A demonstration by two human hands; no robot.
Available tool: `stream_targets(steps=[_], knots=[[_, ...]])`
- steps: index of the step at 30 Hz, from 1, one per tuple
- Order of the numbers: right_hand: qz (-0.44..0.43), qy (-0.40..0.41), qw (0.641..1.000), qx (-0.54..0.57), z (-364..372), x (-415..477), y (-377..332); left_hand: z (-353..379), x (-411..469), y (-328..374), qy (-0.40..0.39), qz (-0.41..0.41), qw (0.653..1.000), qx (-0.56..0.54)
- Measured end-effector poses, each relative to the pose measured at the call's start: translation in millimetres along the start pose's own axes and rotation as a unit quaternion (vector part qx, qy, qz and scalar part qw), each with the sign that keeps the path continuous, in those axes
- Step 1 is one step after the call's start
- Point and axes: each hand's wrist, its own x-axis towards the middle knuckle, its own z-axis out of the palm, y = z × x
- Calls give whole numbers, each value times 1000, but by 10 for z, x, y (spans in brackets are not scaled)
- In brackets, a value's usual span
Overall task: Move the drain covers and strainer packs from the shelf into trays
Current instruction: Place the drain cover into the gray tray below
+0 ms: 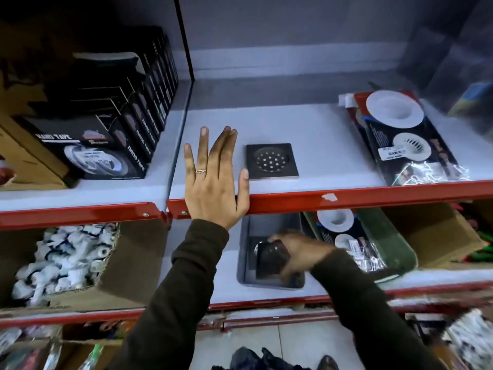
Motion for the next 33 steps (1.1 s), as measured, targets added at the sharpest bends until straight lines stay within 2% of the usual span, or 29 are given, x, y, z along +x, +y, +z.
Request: stream_targets(steps=[4, 9, 11, 14, 17, 19, 21, 23, 24, 28, 33], knots=[[32, 73, 995, -52, 481, 747, 153, -2, 4, 7, -5, -4, 1000, 1], [36, 49, 995, -80, 645, 841, 262, -9, 0, 20, -18, -6, 1000, 9], [16, 41, 998, -43, 524, 659, 113, -11, -5, 16, -22, -7, 1000, 13], [-33, 40, 995, 86, 112, 110, -206, 1, -9, 2, -21, -10, 1000, 16], [-57, -38, 986, 152, -534, -683, -541, 1, -4, 6, -20, -8, 1000, 20], [-88, 6, 984, 155, -952, -1038, -672, -2, -11, 11, -26, -9, 999, 26], [-109, 129, 977, 130, -1320, -1076, -699, -7, -15, 11, -32, -10, 999, 25], [-88, 220, 970, 44, -1589, -852, -717, -16, -7, 14, -39, -14, 999, 24], [-63, 226, 972, 7, -1673, -670, -703, -15, -6, 16, -42, -17, 999, 24], [-8, 123, 991, -41, -1833, -133, -645, -24, -14, 19, -44, -18, 998, 26], [3, 128, 986, -103, -1887, -63, -698, -29, -10, 21, -43, -20, 998, 29]])
